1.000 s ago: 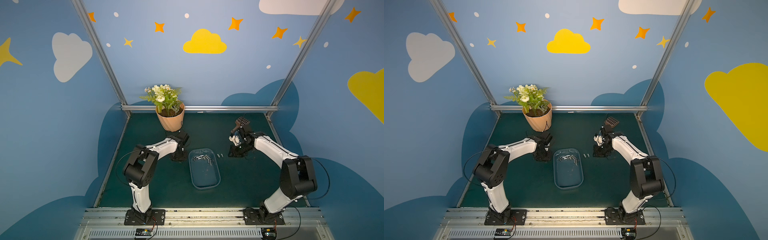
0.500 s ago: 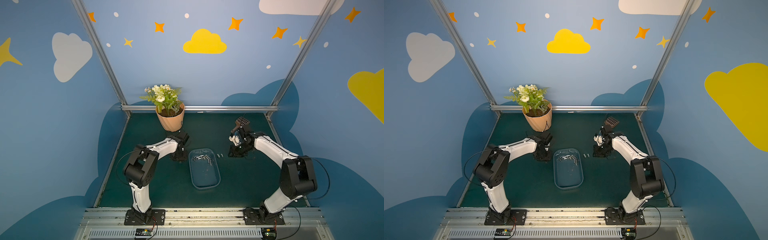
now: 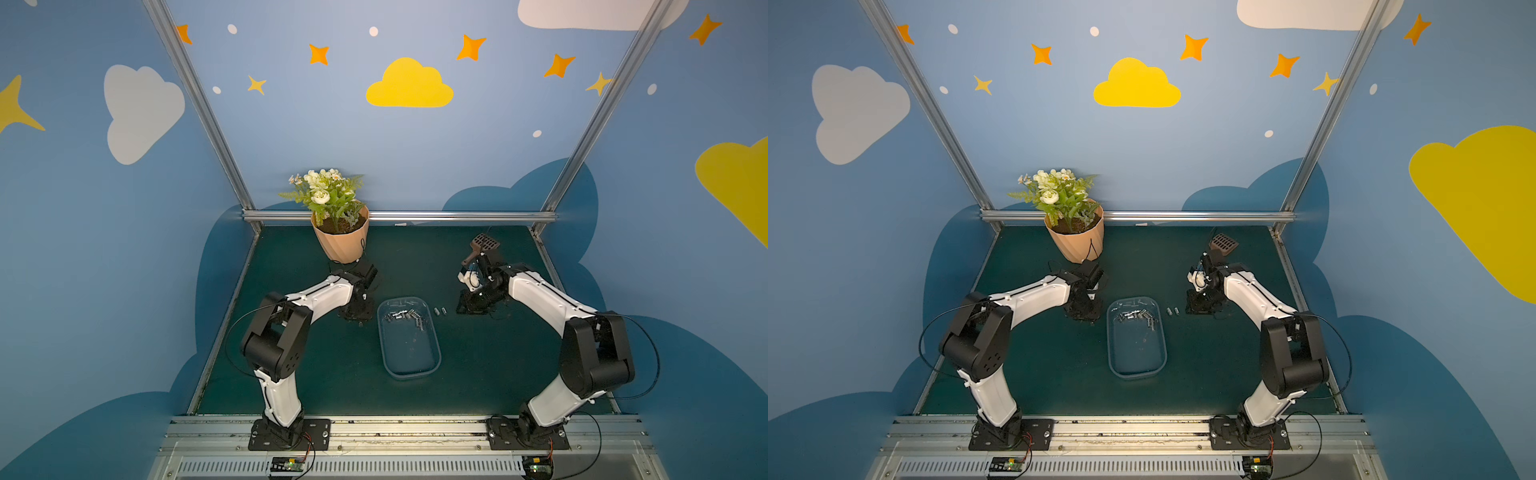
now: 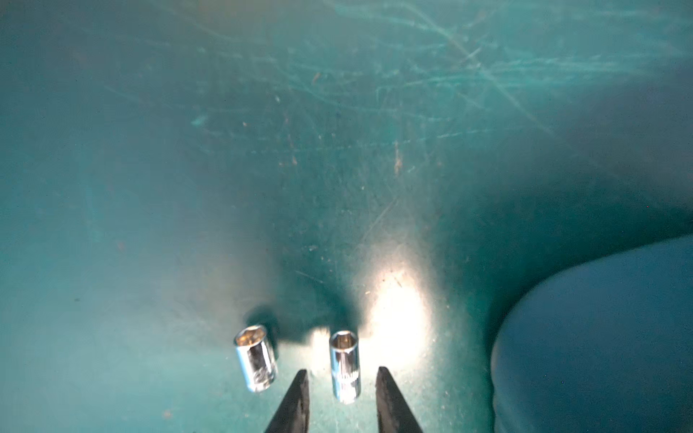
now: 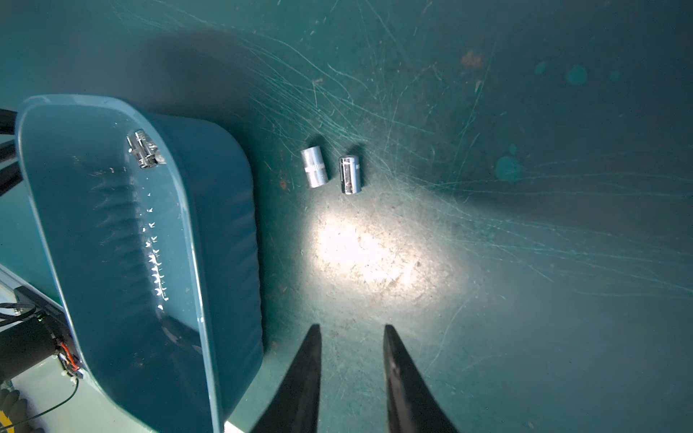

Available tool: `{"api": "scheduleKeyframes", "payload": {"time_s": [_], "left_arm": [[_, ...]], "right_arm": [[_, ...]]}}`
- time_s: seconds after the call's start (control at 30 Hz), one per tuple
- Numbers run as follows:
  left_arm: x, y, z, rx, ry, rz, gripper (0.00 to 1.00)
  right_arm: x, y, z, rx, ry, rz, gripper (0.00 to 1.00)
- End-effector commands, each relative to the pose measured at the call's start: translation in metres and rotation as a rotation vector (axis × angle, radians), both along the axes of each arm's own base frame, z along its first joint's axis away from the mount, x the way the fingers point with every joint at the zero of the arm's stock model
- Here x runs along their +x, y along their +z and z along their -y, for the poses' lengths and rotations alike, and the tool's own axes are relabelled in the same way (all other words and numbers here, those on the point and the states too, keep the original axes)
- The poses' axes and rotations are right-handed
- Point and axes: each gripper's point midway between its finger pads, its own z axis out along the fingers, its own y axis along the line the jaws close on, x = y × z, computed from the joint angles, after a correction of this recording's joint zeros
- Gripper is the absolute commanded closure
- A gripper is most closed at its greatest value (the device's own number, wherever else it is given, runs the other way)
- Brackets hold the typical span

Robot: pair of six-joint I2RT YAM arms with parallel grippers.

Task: Take out the socket from the storage box
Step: Place the socket head at the center of the board.

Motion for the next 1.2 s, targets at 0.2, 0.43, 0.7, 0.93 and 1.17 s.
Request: {"api": "scheduleKeyframes", "payload": {"time_s": [0.2,0.43,0.7,0.93,1.17], "left_arm": [[0.006,0.057,-0.002,-0.04,0.0,0.12,0.66],[0.005,0.089,-0.009,-0.051,0.026,0.2,0.63],[-0.006,0.099,-0.022,-0.065,0.078,0.243,0.56],[-0.013,0.095,-0.032,-0.065,0.121,0.24,0.53],[-0.017,0.1,-0.038,-0.121,0.18,0.292,0.5]], "right_arm": [[-0.002,0.019,-0.004,-0.014,0.023,0.04,0.71],[-0.007,0.033,-0.023,-0.021,0.073,0.08,0.71],[-0.018,0.056,-0.06,-0.078,0.156,0.165,0.71],[-0.026,0.051,-0.096,-0.175,0.208,0.219,0.73],[-0.027,0.031,-0.126,-0.189,0.216,0.221,0.73]]}}
